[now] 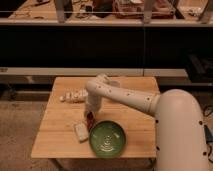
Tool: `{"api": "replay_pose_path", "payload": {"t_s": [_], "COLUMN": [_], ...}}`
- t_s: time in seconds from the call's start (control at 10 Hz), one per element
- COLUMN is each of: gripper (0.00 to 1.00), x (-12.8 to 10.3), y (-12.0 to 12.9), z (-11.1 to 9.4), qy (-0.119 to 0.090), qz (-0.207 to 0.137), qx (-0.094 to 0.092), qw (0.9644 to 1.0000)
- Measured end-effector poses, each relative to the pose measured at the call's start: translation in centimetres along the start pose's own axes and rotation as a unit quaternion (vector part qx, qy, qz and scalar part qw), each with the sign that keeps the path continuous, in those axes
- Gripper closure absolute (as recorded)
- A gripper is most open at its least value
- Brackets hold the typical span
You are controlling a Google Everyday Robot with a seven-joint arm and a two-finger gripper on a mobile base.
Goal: Place the pepper on the white sponge
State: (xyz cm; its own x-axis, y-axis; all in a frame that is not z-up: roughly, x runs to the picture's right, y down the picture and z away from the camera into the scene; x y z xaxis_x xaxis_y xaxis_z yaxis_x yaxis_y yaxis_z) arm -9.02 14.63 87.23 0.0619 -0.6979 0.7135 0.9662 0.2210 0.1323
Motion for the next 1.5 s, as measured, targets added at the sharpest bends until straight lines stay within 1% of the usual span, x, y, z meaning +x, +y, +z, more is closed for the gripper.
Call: {"api": "replay_pose_path", "payload": {"t_s": [0.1, 0.2, 0.3, 0.4, 0.6, 0.8, 1.0, 1.2, 1.5], "gripper": [0.70, 0.70, 0.70, 0.70, 0.70, 0.70, 0.70, 0.70, 0.70], "x": [0.4, 1.3, 1.7, 2.1, 1.6, 0.6, -0.8, -2.9, -5.3], "y": [0.1, 0.3, 0.4, 0.0, -2.2, -4.4, -6.1, -6.9, -7.0], "z": [-0.5, -1.7, -2.4, -3.5, -5.0, -6.3, -7.2, -7.3, -6.9], "qy": [0.003, 0.012, 0.017, 0.023, 0.028, 0.035, 0.045, 0.049, 0.049], "qz": [0.003, 0.009, 0.012, 0.009, -0.012, -0.041, -0.075, -0.100, -0.120], "qx": [0.003, 0.010, 0.016, 0.027, 0.051, 0.070, 0.078, 0.089, 0.100], "qw": [1.0000, 0.9998, 0.9997, 0.9993, 0.9982, 0.9961, 0.9931, 0.9898, 0.9865]}}
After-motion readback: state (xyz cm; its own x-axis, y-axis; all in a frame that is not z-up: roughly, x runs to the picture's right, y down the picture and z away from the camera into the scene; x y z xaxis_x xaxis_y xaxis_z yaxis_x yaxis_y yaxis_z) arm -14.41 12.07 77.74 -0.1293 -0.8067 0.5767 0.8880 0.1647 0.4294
